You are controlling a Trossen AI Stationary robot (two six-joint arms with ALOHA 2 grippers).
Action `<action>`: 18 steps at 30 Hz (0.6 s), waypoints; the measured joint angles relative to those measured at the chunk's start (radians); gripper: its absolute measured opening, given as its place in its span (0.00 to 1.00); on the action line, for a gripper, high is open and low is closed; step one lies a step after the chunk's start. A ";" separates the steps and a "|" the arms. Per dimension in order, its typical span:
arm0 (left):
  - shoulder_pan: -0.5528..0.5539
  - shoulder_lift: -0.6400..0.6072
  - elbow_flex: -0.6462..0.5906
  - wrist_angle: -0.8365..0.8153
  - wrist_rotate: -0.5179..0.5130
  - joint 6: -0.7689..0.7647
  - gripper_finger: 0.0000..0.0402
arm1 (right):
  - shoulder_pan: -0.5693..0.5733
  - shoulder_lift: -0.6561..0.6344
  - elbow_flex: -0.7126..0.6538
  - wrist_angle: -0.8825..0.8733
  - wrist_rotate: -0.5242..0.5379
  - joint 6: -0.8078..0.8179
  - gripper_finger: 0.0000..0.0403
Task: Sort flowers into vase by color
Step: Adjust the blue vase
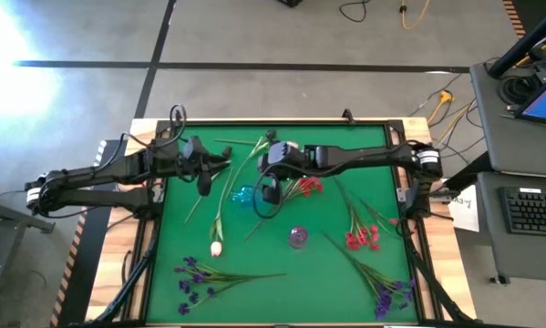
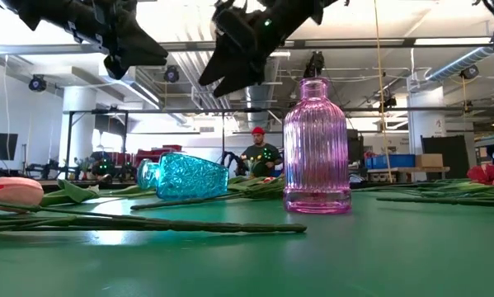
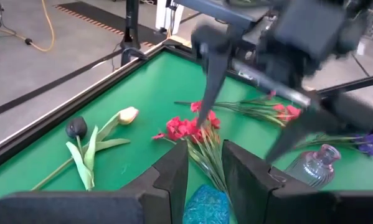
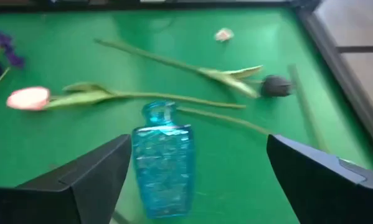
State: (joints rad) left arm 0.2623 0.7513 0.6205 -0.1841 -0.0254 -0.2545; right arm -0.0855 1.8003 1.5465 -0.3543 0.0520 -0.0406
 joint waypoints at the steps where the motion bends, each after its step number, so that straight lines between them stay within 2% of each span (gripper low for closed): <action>1: 0.000 -0.001 0.000 0.000 0.000 0.002 0.21 | 0.005 0.019 0.006 -0.003 -0.012 0.004 0.92; 8: 0.000 -0.002 0.000 -0.003 0.000 0.008 0.21 | 0.019 0.139 0.075 -0.010 -0.031 0.025 0.92; 18: 0.000 -0.001 0.000 -0.004 0.001 0.009 0.21 | 0.016 0.275 0.231 -0.158 -0.026 -0.004 0.92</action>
State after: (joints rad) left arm 0.2623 0.7502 0.6201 -0.1883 -0.0246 -0.2451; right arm -0.0691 2.0757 1.7774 -0.5128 0.0261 -0.0451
